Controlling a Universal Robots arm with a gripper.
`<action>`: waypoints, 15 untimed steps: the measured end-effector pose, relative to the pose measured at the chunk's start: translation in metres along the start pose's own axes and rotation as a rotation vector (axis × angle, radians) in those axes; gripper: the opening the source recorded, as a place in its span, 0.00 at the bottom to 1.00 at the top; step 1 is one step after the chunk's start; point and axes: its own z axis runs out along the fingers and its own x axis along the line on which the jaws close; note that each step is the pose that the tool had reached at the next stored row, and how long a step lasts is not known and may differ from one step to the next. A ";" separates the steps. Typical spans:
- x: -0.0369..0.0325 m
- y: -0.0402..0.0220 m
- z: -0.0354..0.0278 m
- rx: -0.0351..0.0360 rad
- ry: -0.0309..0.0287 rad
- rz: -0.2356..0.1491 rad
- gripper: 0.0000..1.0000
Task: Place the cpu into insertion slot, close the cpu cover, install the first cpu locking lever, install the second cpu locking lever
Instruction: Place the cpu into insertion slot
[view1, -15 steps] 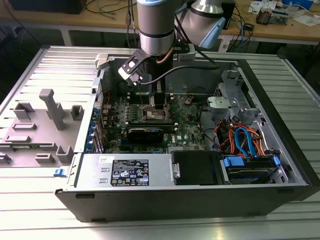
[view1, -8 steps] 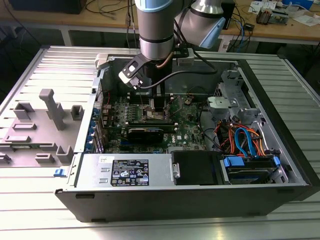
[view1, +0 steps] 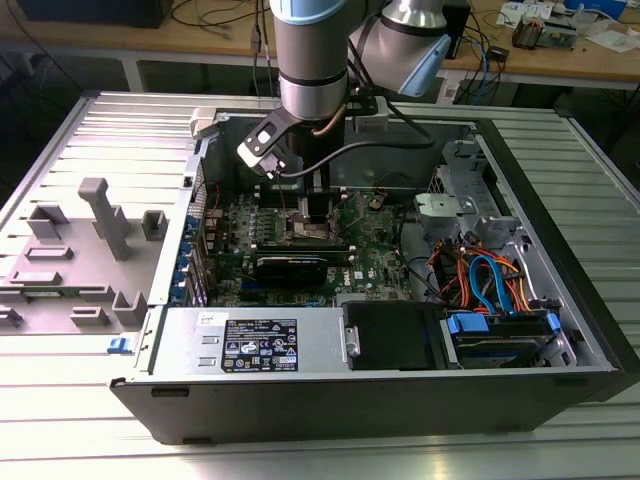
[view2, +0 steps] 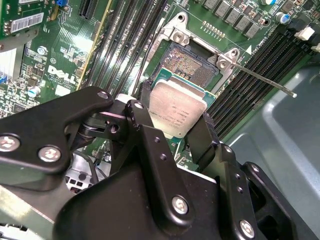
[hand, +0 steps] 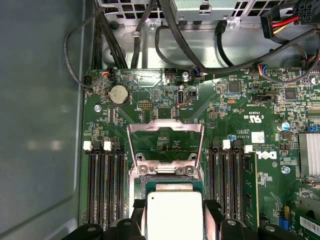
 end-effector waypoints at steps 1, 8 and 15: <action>0.0000 0.0000 0.0000 0.0000 0.0000 0.000 0.54; -0.0001 -0.0011 0.0044 -0.0001 0.0008 0.000 0.54; 0.0026 -0.0057 0.0189 0.0000 0.0007 0.000 0.54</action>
